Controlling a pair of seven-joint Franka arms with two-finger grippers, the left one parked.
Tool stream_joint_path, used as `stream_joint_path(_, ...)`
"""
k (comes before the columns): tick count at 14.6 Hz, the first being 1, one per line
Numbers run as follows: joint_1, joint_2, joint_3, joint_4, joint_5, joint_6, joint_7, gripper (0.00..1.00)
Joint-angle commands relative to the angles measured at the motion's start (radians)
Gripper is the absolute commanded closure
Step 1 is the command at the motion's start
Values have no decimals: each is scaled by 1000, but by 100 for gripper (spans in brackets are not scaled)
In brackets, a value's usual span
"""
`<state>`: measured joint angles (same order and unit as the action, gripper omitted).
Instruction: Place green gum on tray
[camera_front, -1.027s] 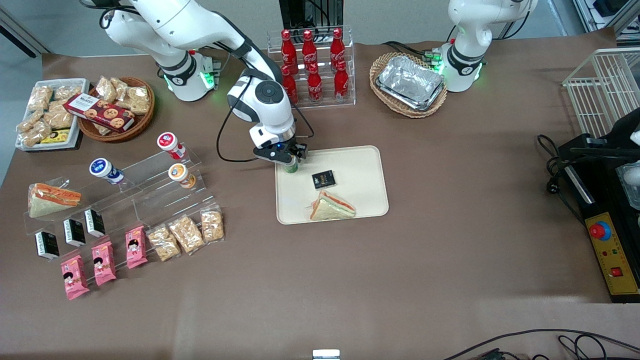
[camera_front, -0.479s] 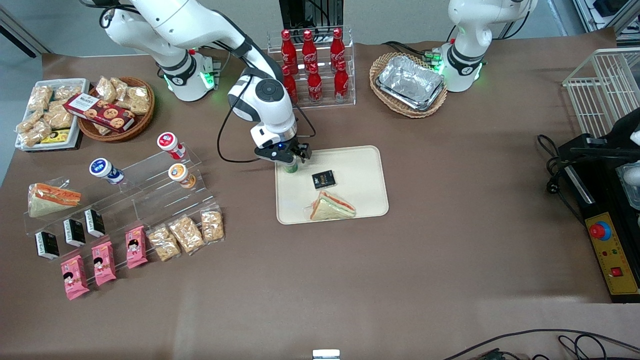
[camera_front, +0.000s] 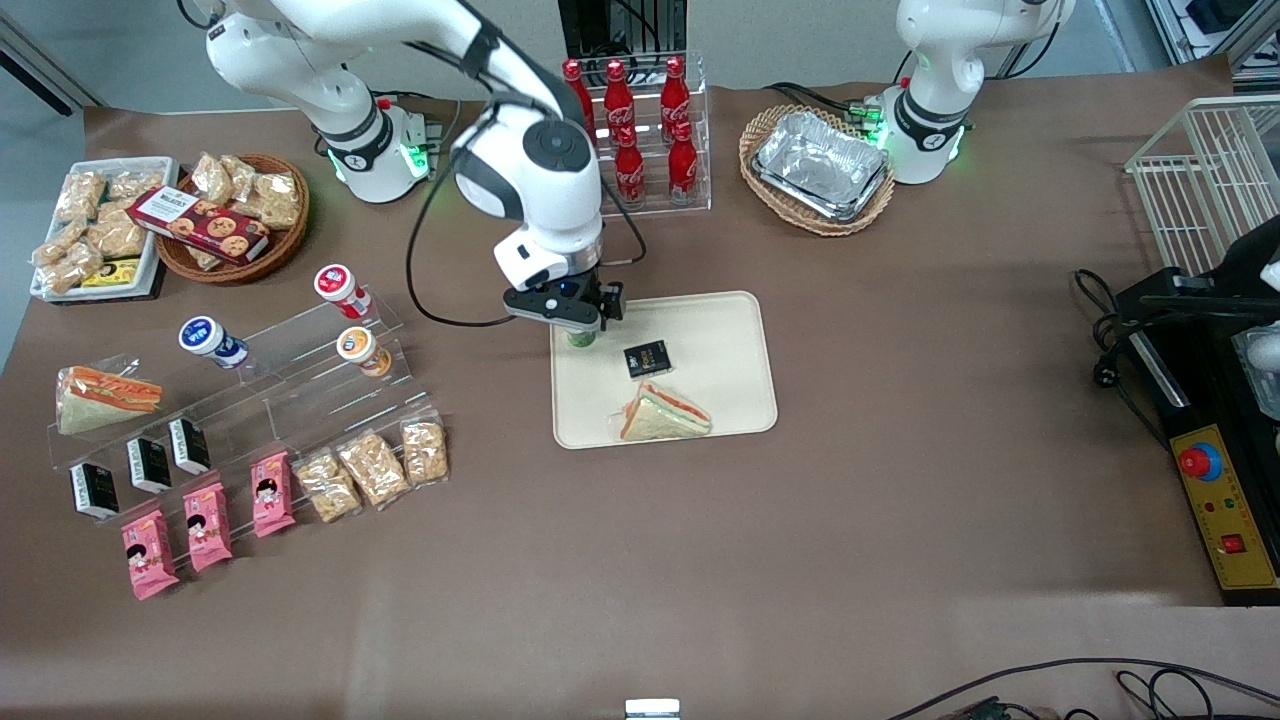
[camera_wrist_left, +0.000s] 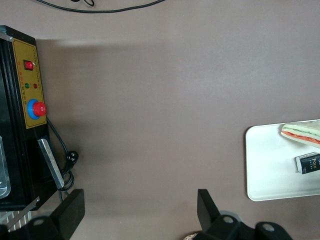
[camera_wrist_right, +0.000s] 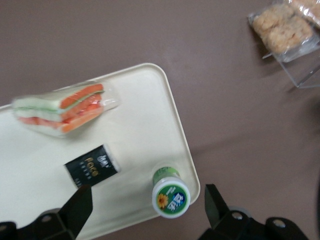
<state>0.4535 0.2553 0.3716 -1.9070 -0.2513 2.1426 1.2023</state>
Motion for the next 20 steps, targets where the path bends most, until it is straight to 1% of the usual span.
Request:
stream_joint_path(1,-9,16,-7,236,102,-237,-183,0)
stream_joint_path(3,-24,16,-14,354,106,-367,-269,0)
stream_joint_path(6,-71,10,-17,468,122,-479,-416,0)
stream_joint_path(7,-108,1,-17,485,122,-499,-499,0)
stream_joint_path(11,-310,-37,-14,485,126,-501,-859,0)
stream_joint_path(14,-429,-48,-17,487,127,-501,-1045,0)
stream_joint_path(15,-464,-56,-19,487,150,-503,-1096,0)
stream_joint_path(16,-501,-60,-31,487,190,-506,-1156,0)
stream_joint_path(17,-510,-68,-84,485,214,-506,-1209,0)
stream_joint_path(18,-507,-73,-142,485,227,-507,-1256,0)
stream_joint_path(20,-500,-76,-218,485,244,-512,-1334,0)
